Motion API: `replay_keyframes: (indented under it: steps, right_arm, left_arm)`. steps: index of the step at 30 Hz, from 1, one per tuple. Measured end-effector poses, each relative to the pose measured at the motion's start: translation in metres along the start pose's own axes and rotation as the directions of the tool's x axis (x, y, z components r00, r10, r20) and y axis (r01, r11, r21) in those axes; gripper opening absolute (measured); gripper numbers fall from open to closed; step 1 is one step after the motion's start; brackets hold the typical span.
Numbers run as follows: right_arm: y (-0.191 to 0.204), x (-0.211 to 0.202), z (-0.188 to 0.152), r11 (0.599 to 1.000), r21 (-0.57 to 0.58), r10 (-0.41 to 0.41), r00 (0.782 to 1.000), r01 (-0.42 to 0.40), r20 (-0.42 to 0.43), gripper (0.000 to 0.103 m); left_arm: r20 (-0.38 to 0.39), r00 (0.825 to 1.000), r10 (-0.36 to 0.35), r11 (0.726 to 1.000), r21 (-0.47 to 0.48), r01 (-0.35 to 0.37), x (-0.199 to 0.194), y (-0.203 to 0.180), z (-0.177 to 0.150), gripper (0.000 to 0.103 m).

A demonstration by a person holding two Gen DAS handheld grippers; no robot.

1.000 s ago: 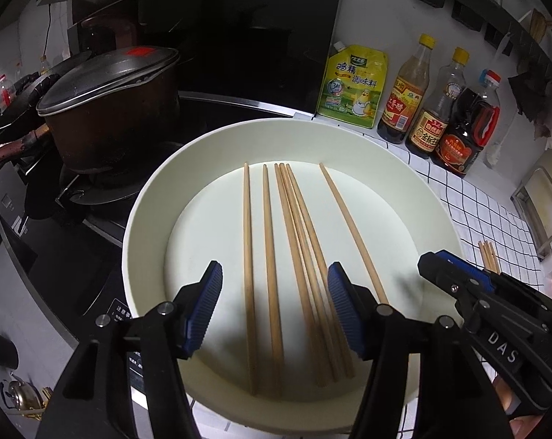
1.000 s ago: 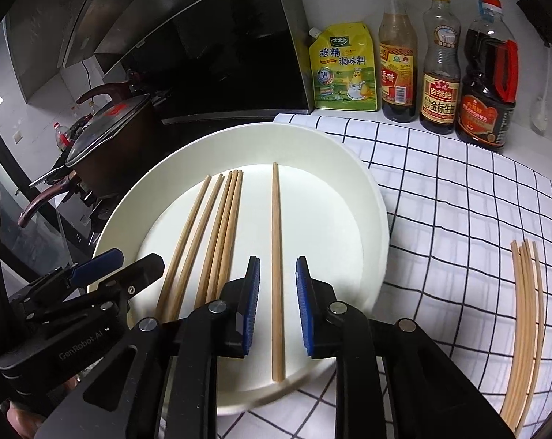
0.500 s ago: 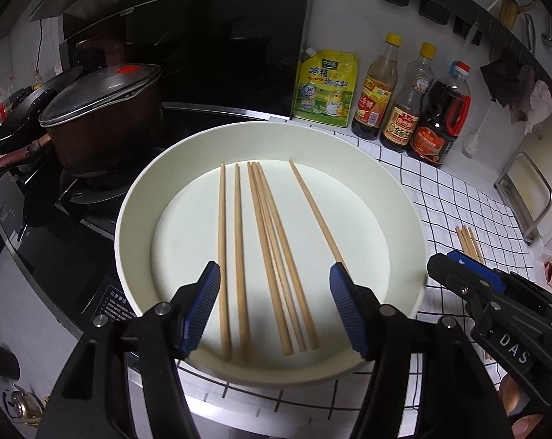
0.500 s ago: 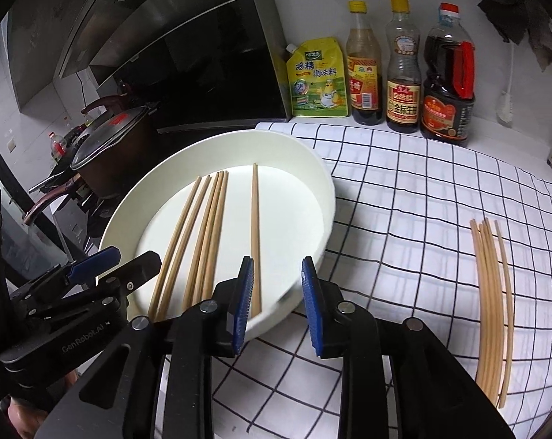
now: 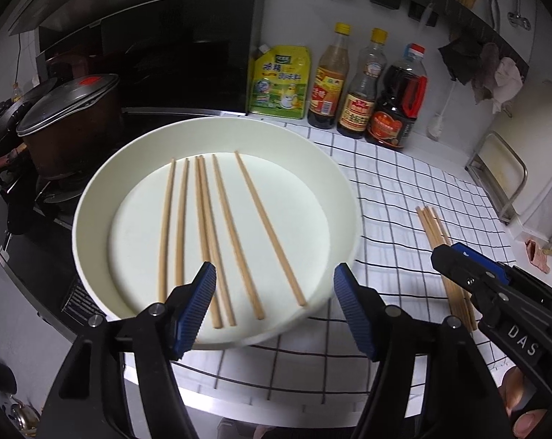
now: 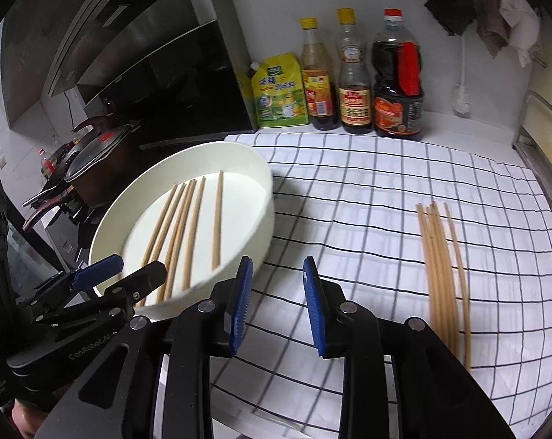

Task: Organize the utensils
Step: 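Withdraw both open tools from the basin back to the chopstick bundle, then close the left tool on one chopstick while the right tool grasps another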

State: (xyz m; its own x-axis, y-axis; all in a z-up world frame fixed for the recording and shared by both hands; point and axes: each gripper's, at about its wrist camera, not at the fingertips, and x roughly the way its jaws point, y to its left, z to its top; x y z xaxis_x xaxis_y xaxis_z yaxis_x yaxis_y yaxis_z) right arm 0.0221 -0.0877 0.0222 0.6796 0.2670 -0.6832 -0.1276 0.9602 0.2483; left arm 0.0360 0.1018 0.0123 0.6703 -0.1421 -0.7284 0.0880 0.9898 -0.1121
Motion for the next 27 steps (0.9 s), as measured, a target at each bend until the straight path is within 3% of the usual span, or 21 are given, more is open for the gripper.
replay_keyframes:
  steps: [16, 27]
  right_arm:
    - [-0.118, -0.031, -0.040, 0.984, 0.104, -0.140, 0.989, 0.144, -0.039, 0.033]
    - [-0.178, -0.010, -0.048, 0.962, 0.145, -0.223, 0.972, 0.232, -0.081, 0.036]
  left_arm:
    - [-0.033, 0.995, -0.093, 0.991, 0.089, 0.096, 0.010, -0.092, -0.011, 0.071]
    - [-0.102, 0.988, -0.119, 0.983, 0.126, 0.131, 0.050, -0.144, -0.025, 0.076]
